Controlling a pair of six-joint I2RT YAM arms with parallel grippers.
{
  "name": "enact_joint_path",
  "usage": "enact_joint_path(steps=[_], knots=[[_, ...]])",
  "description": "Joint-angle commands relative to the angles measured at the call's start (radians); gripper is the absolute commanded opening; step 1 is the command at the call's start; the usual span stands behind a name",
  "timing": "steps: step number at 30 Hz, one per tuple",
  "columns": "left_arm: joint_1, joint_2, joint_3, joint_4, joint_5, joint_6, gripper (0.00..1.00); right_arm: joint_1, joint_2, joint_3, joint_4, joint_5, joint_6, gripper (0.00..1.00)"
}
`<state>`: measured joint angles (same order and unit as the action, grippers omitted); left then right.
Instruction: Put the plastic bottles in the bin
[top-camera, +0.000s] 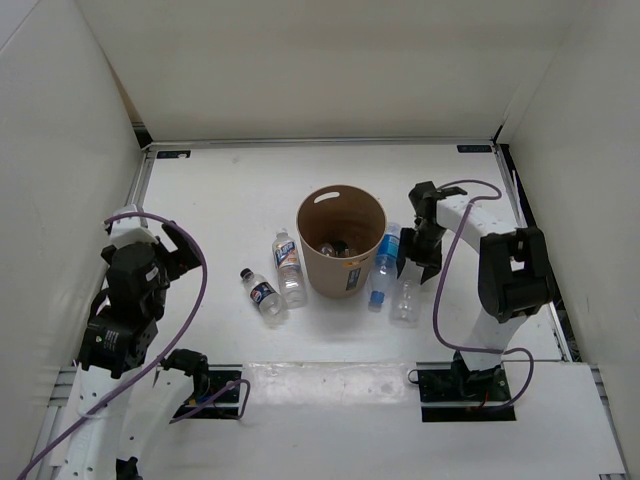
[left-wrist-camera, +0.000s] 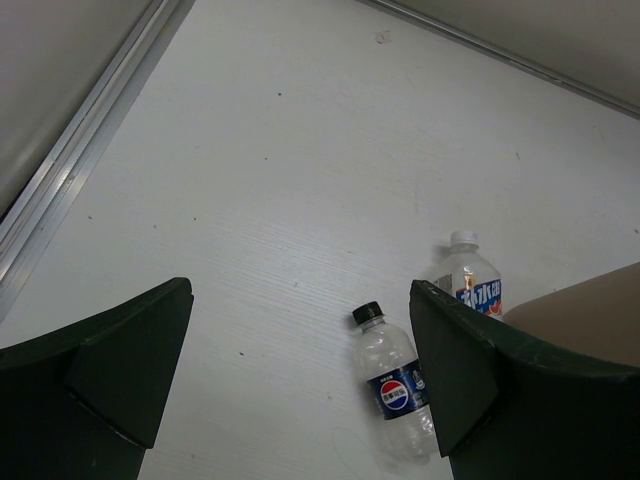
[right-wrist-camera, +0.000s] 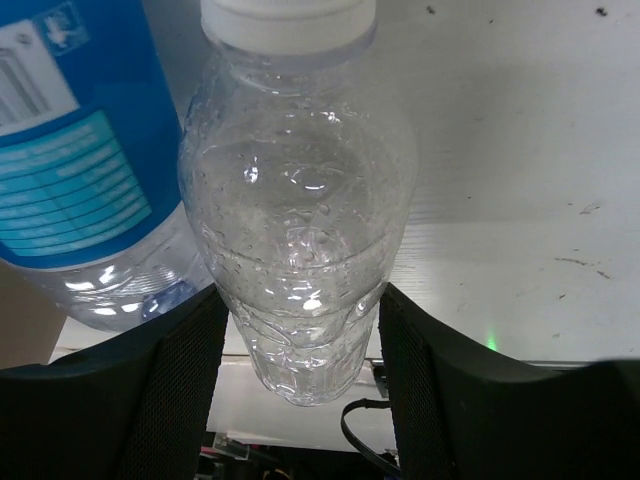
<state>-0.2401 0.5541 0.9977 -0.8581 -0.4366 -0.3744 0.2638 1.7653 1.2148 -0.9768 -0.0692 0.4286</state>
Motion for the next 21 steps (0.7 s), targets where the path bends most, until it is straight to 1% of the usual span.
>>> enact_joint_path(steps=[1,4,9,12,17,18,21], knots=[[-0.007,-0.006,0.002,-0.001,-0.019,0.005,1.00,0.044,-0.020,-0.014,0.003,0.008,0.059,0.63],[-0.008,-0.006,0.002,-0.002,-0.022,0.009,1.00,0.070,-0.030,-0.014,0.029,0.000,0.091,0.63],[-0.010,-0.006,0.001,-0.002,-0.024,0.011,1.00,0.078,-0.030,-0.012,0.044,-0.007,0.124,0.63],[-0.011,-0.008,0.001,-0.001,-0.024,0.011,1.00,0.121,-0.036,-0.020,0.065,0.009,0.156,0.63],[-0.014,-0.003,0.001,-0.001,-0.028,0.008,1.00,0.164,0.020,-0.049,0.127,-0.034,0.183,0.63],[-0.016,-0.003,0.001,-0.002,-0.031,0.011,1.00,0.166,0.051,-0.055,0.144,-0.041,0.185,0.62],[-0.018,-0.003,-0.002,-0.002,-0.033,0.011,1.00,0.166,0.077,-0.076,0.179,-0.053,0.180,0.62]])
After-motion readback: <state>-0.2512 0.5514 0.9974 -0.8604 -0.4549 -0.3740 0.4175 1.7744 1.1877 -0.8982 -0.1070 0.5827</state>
